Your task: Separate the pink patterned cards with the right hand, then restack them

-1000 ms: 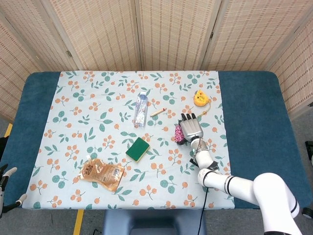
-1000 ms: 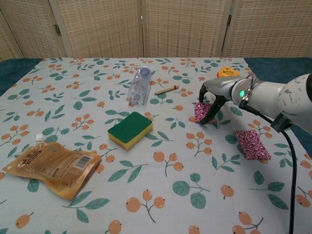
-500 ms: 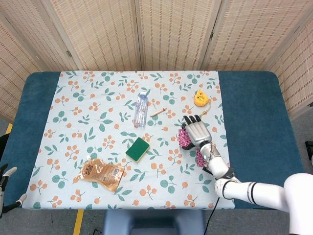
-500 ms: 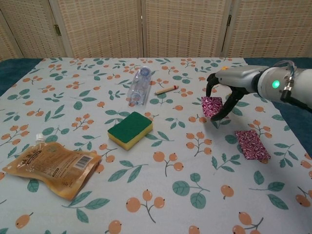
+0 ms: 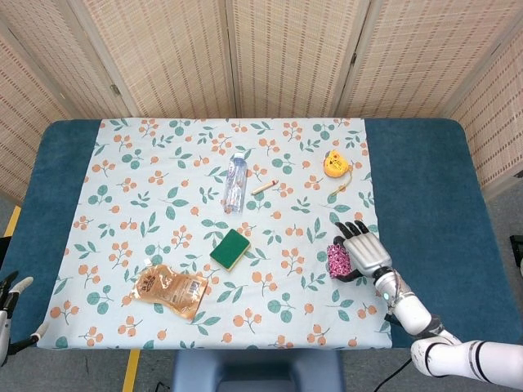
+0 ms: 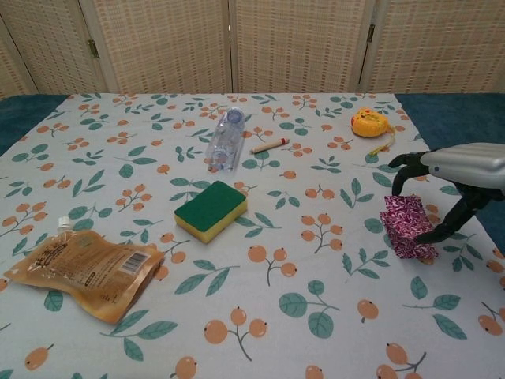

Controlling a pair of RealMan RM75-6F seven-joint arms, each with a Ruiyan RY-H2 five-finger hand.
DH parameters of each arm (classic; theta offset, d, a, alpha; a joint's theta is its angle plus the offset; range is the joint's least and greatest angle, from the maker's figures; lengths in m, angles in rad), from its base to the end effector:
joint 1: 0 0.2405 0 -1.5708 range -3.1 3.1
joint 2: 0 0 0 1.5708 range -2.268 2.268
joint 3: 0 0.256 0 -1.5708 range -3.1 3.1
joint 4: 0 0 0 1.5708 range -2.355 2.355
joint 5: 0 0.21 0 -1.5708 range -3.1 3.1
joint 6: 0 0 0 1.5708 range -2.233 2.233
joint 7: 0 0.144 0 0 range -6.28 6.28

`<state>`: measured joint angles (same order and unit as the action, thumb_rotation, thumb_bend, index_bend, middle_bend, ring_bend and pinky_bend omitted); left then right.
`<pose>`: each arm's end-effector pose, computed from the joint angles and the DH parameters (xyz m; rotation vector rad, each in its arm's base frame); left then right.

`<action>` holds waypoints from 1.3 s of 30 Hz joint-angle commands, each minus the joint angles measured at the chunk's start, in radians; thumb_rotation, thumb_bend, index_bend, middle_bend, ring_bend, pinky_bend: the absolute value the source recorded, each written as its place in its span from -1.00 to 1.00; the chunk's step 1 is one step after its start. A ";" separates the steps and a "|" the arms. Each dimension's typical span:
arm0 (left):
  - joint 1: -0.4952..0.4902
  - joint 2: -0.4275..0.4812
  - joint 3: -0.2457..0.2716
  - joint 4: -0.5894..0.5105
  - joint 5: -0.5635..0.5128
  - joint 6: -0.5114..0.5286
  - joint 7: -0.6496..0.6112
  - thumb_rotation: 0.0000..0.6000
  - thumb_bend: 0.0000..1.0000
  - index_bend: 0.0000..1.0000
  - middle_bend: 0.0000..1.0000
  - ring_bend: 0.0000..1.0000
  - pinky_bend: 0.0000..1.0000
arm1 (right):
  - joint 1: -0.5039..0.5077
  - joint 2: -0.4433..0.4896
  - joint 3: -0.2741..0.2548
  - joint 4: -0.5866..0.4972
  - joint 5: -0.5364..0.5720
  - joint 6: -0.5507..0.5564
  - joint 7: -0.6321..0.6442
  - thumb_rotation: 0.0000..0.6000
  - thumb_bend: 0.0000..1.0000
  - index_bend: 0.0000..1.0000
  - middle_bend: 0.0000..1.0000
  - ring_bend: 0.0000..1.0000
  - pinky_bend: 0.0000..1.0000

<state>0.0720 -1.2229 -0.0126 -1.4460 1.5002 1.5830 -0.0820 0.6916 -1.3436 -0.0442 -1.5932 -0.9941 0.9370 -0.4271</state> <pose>-0.3535 0.1211 0.1487 -1.2516 -0.9580 -0.8392 -0.2332 -0.3022 0.0180 1.9314 -0.9729 0.5273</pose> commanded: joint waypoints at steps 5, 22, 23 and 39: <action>0.001 0.001 -0.001 0.003 -0.001 0.001 -0.004 1.00 -0.50 -0.62 -0.80 -0.75 -1.00 | -0.039 -0.024 -0.010 0.067 -0.048 0.000 0.046 0.41 -0.60 -0.46 -0.86 -1.00 -1.00; 0.000 -0.003 -0.001 0.022 -0.006 -0.004 -0.024 1.00 -0.50 -0.62 -0.80 -0.75 -1.00 | -0.053 -0.089 0.025 0.127 -0.074 -0.033 0.056 0.40 -0.59 -0.46 -0.86 -1.00 -1.00; 0.001 -0.004 -0.001 0.023 -0.006 -0.004 -0.025 1.00 -0.50 -0.62 -0.80 -0.75 -1.00 | -0.053 -0.091 0.027 0.128 -0.074 -0.035 0.056 0.40 -0.60 -0.46 -0.86 -1.00 -1.00; 0.003 -0.008 0.000 0.036 -0.008 -0.004 -0.034 1.00 -0.50 -0.62 -0.80 -0.75 -1.00 | -0.062 -0.099 0.043 0.138 -0.075 -0.047 0.038 0.40 -0.60 -0.56 -0.86 -1.00 -1.00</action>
<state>0.0753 -1.2313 -0.0124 -1.4104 1.4922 1.5788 -0.1161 0.6299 -1.4427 -0.0018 -1.4555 -1.0692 0.8901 -0.3896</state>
